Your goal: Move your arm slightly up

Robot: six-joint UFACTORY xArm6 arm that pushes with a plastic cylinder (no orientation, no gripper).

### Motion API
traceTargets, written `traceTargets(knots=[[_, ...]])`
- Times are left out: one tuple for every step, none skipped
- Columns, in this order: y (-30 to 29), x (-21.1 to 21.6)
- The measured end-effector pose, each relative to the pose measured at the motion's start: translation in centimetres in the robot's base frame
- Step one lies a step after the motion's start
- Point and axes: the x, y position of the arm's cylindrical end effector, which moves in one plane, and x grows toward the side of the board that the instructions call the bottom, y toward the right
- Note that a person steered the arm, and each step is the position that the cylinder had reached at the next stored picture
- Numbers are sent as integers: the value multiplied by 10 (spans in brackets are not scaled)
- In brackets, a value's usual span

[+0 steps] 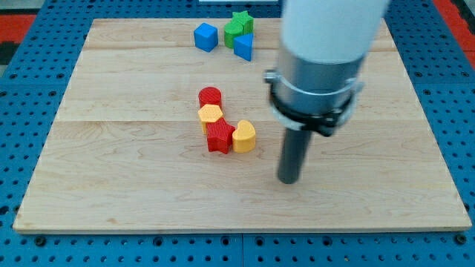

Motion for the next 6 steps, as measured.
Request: traceTargets(knots=[[-14, -1], [-13, -1], [-11, 0], [-6, 5], [-6, 5], [-6, 5]])
